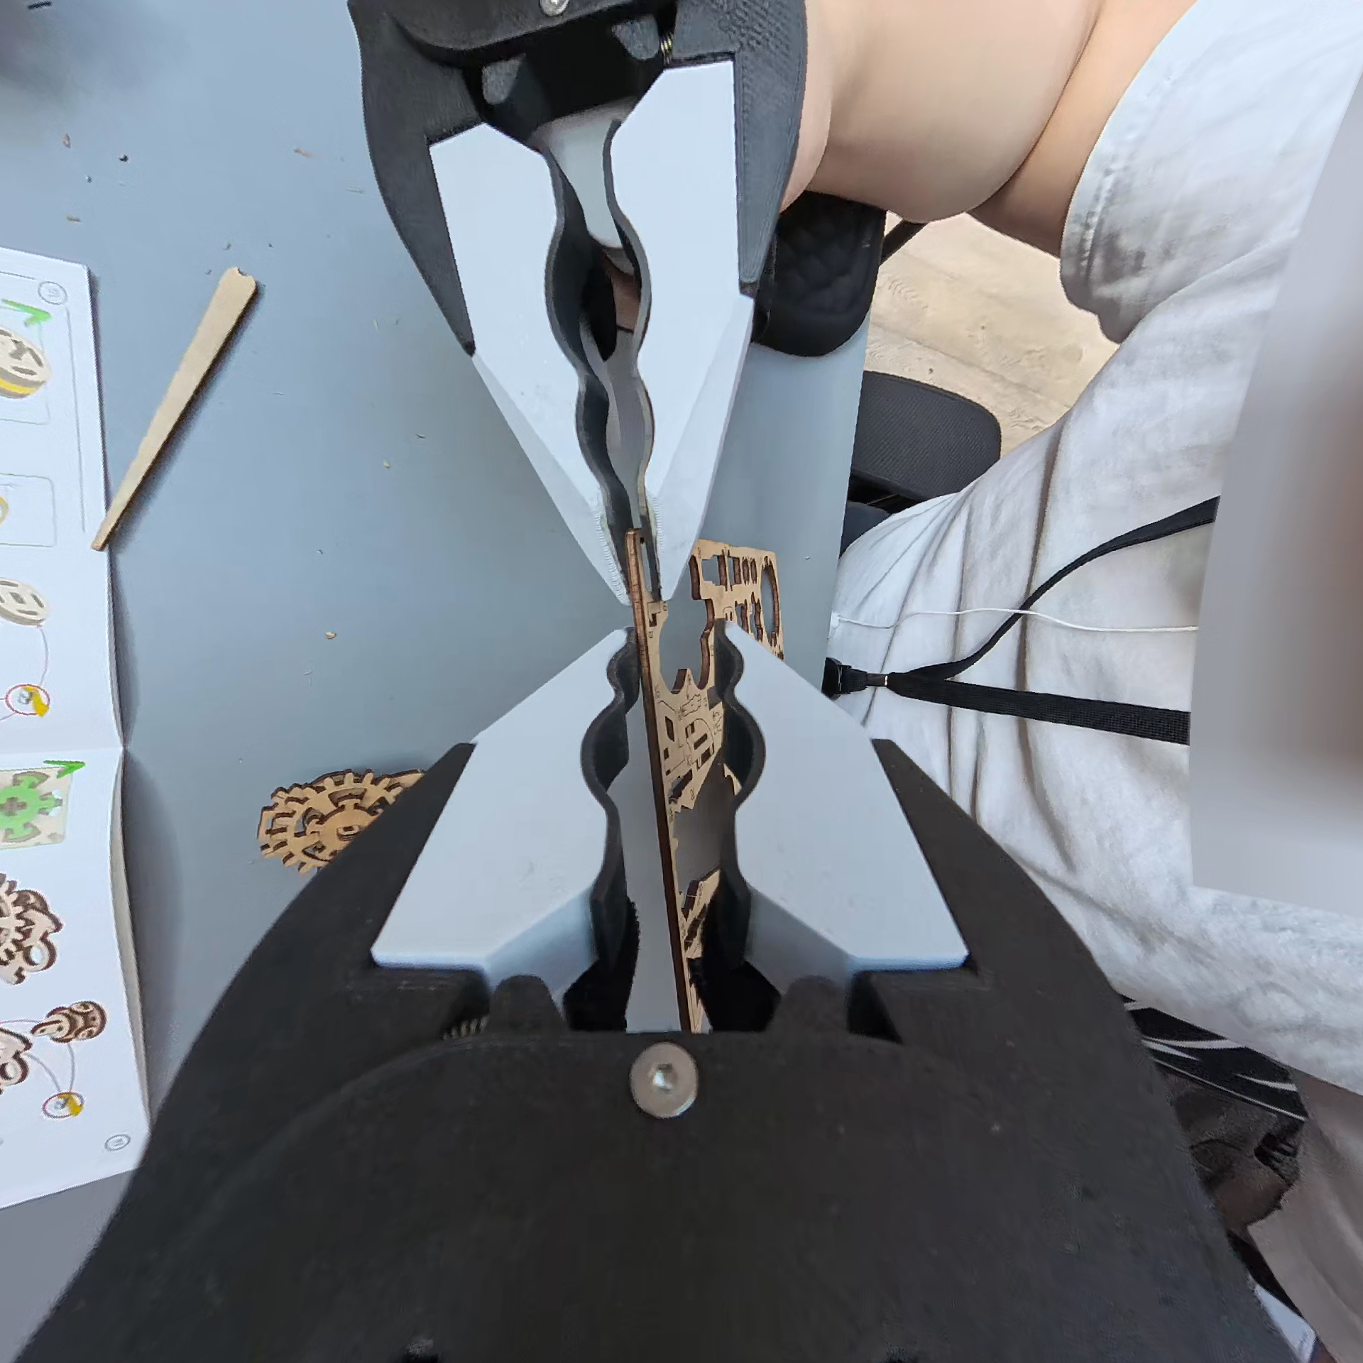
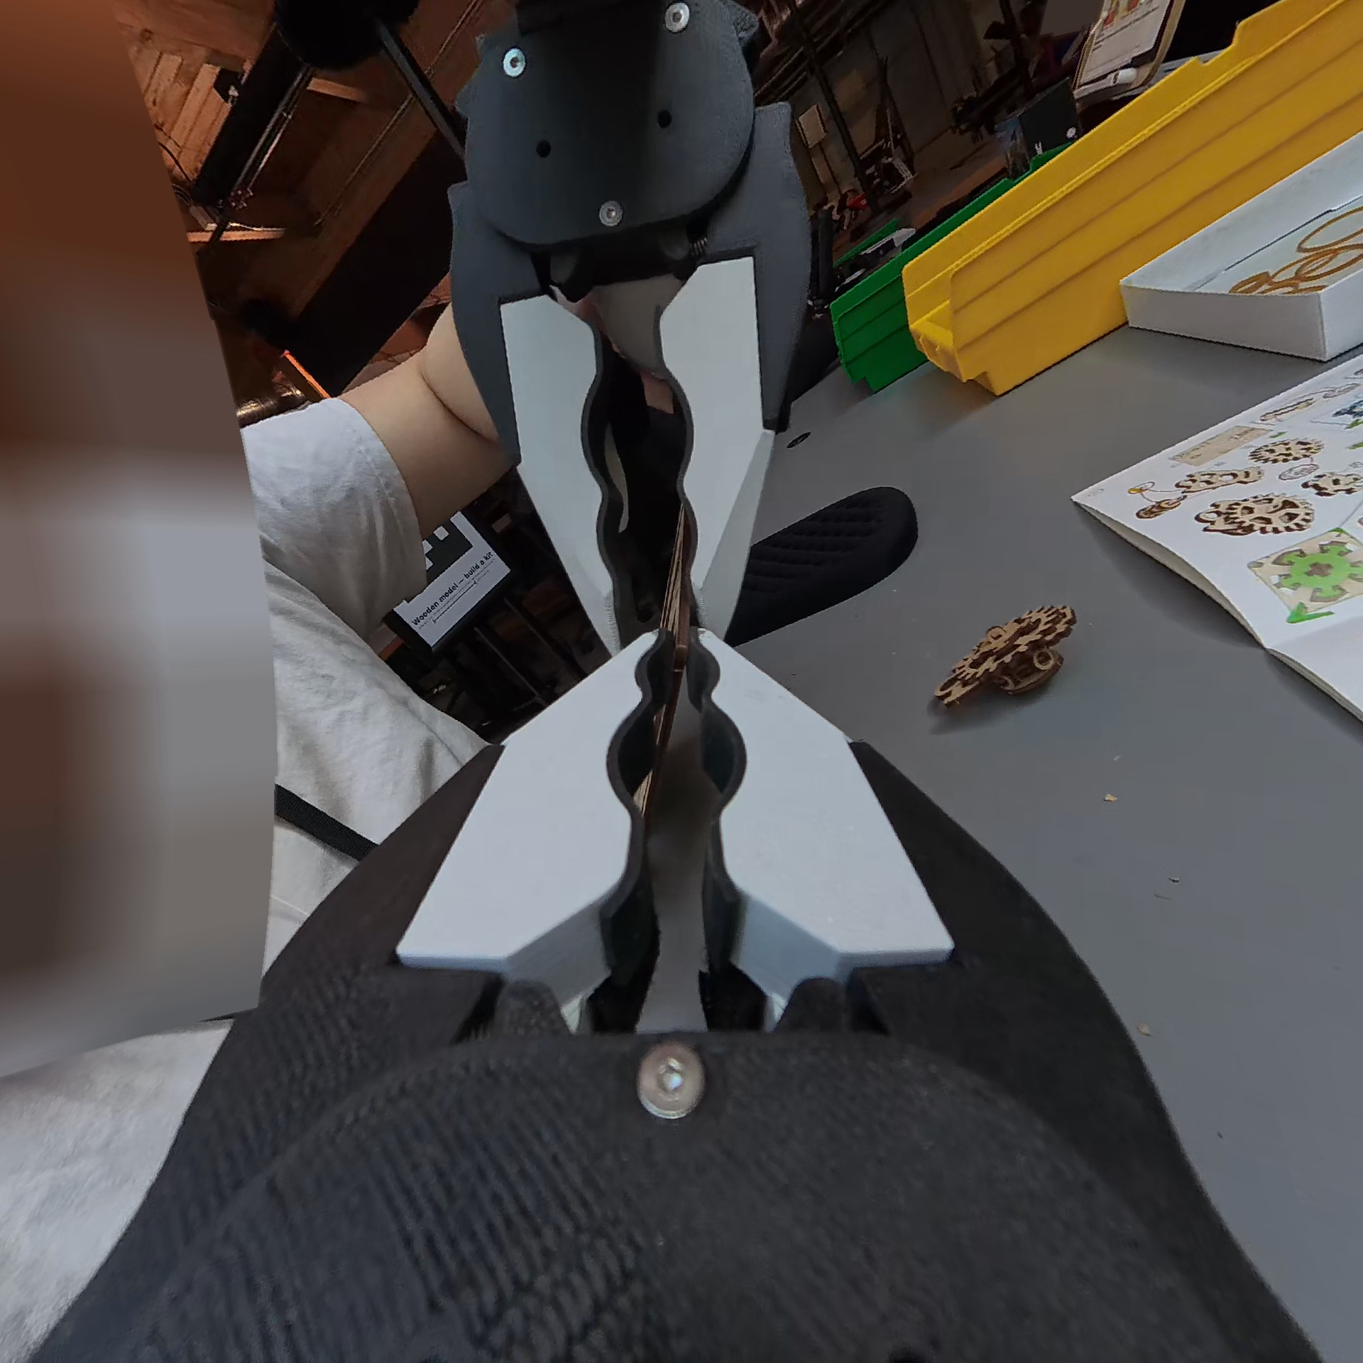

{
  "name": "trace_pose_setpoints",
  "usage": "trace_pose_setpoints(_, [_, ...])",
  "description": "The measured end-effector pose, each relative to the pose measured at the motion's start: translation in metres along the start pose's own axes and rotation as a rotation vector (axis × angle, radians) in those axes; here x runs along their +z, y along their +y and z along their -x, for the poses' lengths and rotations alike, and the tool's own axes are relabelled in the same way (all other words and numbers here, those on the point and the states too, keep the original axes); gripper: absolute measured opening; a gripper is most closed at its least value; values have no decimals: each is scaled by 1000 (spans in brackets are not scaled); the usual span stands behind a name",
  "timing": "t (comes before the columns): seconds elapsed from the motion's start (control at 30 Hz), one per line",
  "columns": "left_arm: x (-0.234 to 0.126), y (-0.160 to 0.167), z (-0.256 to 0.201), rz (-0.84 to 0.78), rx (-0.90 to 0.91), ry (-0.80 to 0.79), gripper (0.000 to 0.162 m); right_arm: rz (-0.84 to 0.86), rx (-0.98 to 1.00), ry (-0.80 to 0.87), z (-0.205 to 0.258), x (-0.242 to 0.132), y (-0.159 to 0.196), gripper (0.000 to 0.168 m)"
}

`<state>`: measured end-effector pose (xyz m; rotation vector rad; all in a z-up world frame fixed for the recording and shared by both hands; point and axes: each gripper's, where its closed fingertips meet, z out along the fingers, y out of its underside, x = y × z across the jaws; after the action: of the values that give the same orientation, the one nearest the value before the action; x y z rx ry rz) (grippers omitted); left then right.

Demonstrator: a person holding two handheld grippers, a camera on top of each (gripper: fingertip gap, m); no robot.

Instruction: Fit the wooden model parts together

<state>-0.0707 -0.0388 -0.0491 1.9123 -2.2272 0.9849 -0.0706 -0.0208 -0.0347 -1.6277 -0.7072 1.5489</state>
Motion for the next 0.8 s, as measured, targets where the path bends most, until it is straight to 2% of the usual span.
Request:
trace_pose_setpoints(0.17, [-6,-2,1,-50,-57,50,2,-10,-18,-23,3,-1,-2,4])
trace_pose_setpoints(0.2, [-6,-1,2,-47,-53,45,2,-3,-18,-9,0,-1,-1,8])
trace_pose_setpoints(0.3, [-7,1,3,-53,-54,43,2,-25,2,-36,2,-3,-4,2])
trace_pose_setpoints(0.8, [-11,-8,0,-137,-67,106,2,-23,-11,-36,5,-4,-5,1])
